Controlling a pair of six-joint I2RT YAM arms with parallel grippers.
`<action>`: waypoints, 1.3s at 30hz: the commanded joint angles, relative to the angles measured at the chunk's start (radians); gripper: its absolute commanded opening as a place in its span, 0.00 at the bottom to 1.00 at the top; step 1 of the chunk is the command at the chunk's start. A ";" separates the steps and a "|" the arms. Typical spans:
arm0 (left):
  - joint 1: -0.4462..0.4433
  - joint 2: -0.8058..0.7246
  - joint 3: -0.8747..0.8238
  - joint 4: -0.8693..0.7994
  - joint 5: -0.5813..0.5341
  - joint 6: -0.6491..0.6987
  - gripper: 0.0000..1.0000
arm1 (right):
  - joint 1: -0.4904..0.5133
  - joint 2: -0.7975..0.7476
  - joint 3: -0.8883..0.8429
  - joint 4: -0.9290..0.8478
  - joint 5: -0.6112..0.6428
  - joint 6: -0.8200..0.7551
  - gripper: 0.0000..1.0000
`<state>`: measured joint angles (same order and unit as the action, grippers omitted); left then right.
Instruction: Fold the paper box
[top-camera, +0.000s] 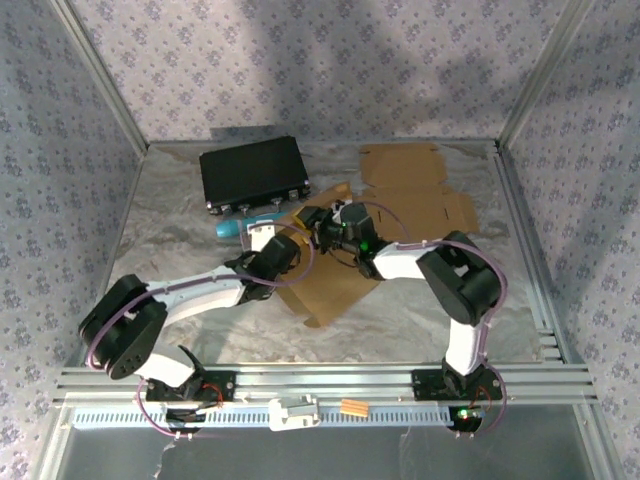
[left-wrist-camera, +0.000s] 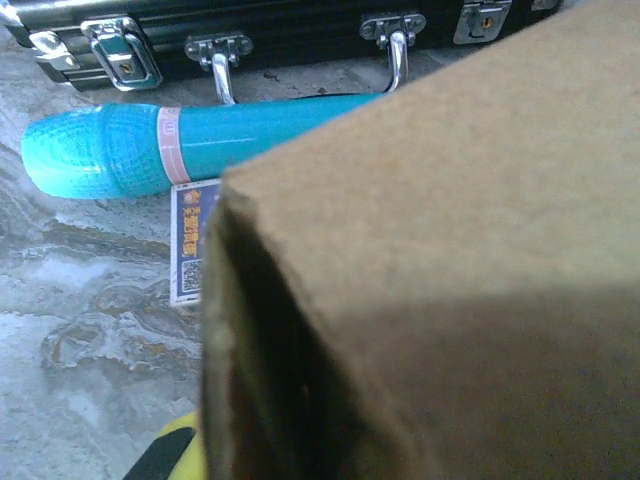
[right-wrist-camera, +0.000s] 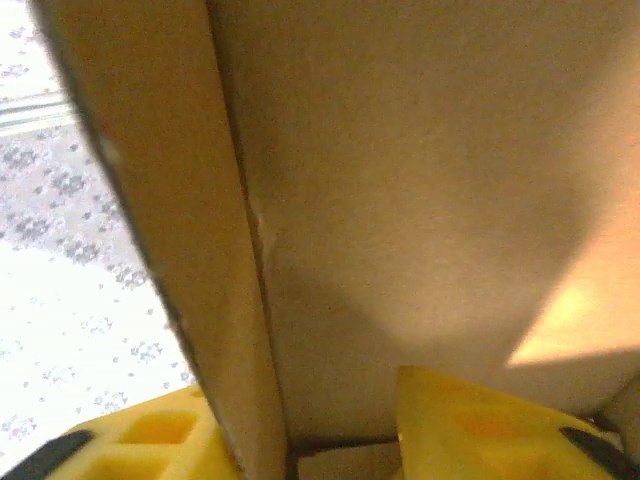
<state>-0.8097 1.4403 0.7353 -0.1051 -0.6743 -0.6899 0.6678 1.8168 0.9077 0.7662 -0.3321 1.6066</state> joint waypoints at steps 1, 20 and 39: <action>0.036 -0.074 0.052 -0.147 0.023 -0.005 0.00 | -0.055 -0.184 0.039 -0.391 -0.004 -0.147 0.52; 0.296 -0.099 0.324 -0.487 0.545 0.354 0.00 | -0.233 -0.026 0.869 -1.467 0.086 -0.790 0.60; 0.295 -0.068 0.336 -0.458 0.557 0.354 0.00 | -0.181 0.061 0.842 -1.472 0.004 -0.757 0.53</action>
<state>-0.5152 1.3643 1.0382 -0.5583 -0.1410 -0.3481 0.4789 1.9129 1.7729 -0.7074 -0.2924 0.8227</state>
